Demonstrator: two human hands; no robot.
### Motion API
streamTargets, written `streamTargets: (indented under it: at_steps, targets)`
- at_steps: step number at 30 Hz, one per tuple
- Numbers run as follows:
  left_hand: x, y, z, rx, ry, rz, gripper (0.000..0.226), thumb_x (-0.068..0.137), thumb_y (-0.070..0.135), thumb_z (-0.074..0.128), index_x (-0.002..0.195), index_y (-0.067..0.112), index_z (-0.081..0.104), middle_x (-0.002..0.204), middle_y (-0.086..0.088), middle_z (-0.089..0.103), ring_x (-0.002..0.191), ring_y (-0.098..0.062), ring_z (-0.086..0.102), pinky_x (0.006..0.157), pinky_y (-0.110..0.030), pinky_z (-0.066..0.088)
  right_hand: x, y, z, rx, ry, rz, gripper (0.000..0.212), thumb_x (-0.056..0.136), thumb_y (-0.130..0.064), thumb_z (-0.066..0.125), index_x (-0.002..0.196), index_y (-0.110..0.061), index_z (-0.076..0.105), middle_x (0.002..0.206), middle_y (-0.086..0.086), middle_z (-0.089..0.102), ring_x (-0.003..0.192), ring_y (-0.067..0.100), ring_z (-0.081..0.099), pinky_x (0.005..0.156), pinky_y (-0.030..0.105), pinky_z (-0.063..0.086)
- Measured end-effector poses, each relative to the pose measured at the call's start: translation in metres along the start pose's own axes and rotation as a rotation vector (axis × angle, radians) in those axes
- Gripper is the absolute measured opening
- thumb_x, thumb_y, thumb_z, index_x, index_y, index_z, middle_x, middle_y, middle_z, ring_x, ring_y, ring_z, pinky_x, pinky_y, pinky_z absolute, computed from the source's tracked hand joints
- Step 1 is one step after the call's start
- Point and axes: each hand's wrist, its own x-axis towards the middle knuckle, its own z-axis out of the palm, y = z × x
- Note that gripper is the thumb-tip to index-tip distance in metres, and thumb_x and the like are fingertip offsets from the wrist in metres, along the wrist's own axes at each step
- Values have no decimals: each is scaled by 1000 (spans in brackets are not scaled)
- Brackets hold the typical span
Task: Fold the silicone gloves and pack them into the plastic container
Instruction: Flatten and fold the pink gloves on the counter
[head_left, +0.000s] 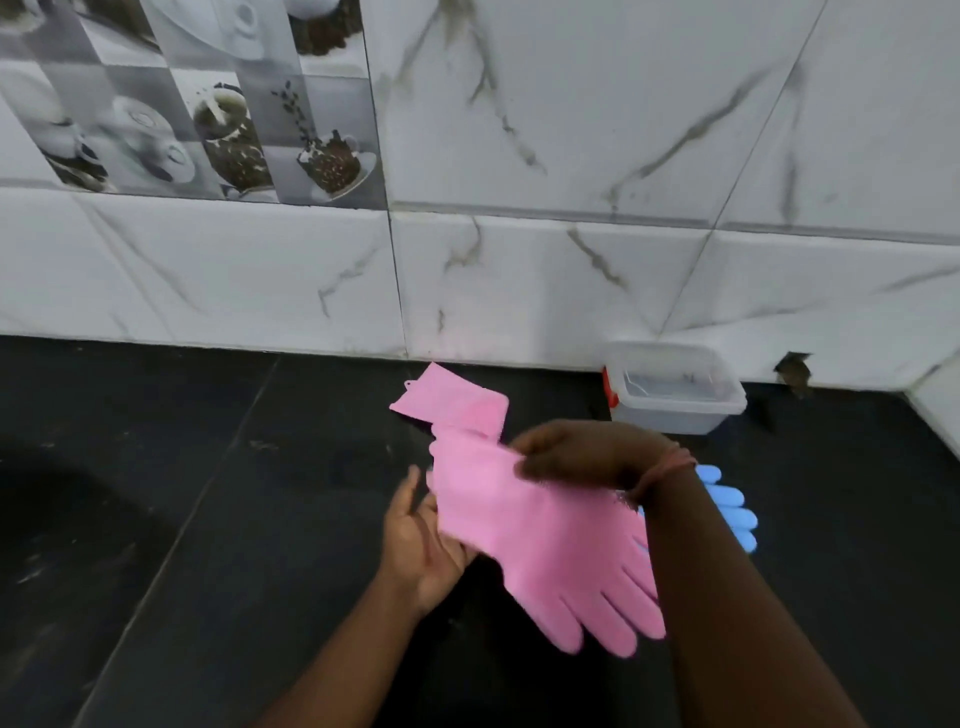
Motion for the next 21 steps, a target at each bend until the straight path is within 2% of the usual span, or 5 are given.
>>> streamTargets:
  at_steps: [4,8,13,16,21]
  targets:
    - [-17,8,-23,169,-143,-167,74,91,65,63,138,8,64,145,-24,58,139,-39,49,123,-60,26,36,-11,41,-490,-63,89,28,96,-28,63,121,-19,70,115,0,70,100,17,62,94,31,46]
    - [-16,-2,-48,635,62,-11,33,96,16,70,129,14,69,121,-20,74,114,-39,69,98,-53,57,67,-4,100,-613,222,135,36,90,-37,65,124,-25,65,127,3,64,118,28,57,104,52,37]
    - [-12,2,-80,707,542,184,26,93,-4,50,96,9,73,102,-20,74,85,-31,67,77,-36,55,44,32,157,-380,754,530,54,91,-52,57,131,-16,51,132,11,50,121,33,50,99,47,44]
    - [-17,6,-84,927,531,172,30,92,-5,49,95,7,76,103,-17,73,85,-30,64,77,-33,50,27,61,183,-79,702,841,90,85,-62,58,150,-9,24,151,20,28,133,38,38,107,47,41]
    - [-26,17,-63,1479,393,72,17,87,15,63,92,5,75,96,-17,73,87,-30,68,67,-29,46,40,75,191,192,765,782,98,87,-40,69,153,1,10,151,27,23,120,34,56,99,38,51]
